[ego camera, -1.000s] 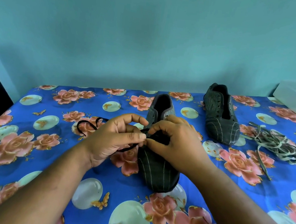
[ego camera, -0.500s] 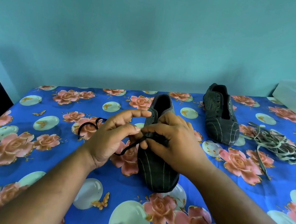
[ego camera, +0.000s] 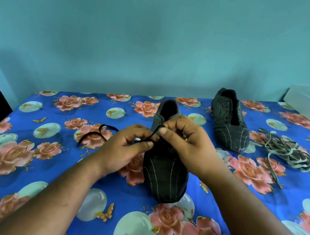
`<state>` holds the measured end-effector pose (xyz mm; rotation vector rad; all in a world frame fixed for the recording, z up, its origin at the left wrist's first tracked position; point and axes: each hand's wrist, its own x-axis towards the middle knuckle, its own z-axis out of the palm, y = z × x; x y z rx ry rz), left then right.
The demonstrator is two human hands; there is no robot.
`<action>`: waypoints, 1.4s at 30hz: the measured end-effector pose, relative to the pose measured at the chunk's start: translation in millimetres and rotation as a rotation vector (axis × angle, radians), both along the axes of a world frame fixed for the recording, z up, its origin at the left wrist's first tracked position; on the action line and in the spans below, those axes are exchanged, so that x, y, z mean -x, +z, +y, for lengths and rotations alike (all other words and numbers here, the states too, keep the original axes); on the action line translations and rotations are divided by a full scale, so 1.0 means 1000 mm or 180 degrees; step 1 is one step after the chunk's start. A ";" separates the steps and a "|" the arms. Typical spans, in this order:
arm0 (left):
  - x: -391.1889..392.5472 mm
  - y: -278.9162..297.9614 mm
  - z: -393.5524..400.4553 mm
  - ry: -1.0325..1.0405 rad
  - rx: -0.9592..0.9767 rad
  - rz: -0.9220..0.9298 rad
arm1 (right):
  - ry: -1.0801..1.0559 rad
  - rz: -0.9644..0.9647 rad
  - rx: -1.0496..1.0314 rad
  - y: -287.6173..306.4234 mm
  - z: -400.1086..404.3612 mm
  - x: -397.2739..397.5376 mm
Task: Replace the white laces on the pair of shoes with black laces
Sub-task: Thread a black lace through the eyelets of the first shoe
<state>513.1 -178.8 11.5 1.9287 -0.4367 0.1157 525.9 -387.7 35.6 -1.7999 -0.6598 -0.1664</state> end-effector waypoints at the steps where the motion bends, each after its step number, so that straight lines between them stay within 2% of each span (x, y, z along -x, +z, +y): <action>1: 0.000 -0.001 -0.001 -0.0037 -0.0064 -0.0008 | 0.0088 0.0237 -0.0210 0.002 -0.001 0.000; 6: 0.001 -0.002 -0.005 -0.0008 -0.0187 -0.0091 | 0.0002 0.1123 -0.1324 0.014 -0.008 -0.004; 14: 0.003 -0.005 -0.010 0.0030 -0.0213 -0.0148 | -0.0548 0.1528 -0.2296 0.021 -0.043 -0.031; 21: 0.001 -0.007 -0.012 0.0194 -0.0471 -0.0345 | -0.1022 0.1692 -0.2822 0.017 -0.078 -0.054; 26: 0.002 -0.006 -0.013 0.0167 -0.0401 -0.0359 | -0.1263 0.1575 -0.2687 0.018 -0.086 -0.055; 31: 0.009 0.000 -0.016 -0.0126 -0.0051 -0.0135 | -0.1139 0.1677 -0.2417 0.014 -0.078 -0.051; 35: 0.011 0.003 -0.017 -0.0125 0.0101 -0.0154 | -0.1274 0.1734 -0.2567 0.016 -0.086 -0.056; 42: 0.001 0.001 -0.007 0.0278 0.0680 0.0109 | -0.1765 0.1801 -0.2933 0.016 -0.111 -0.065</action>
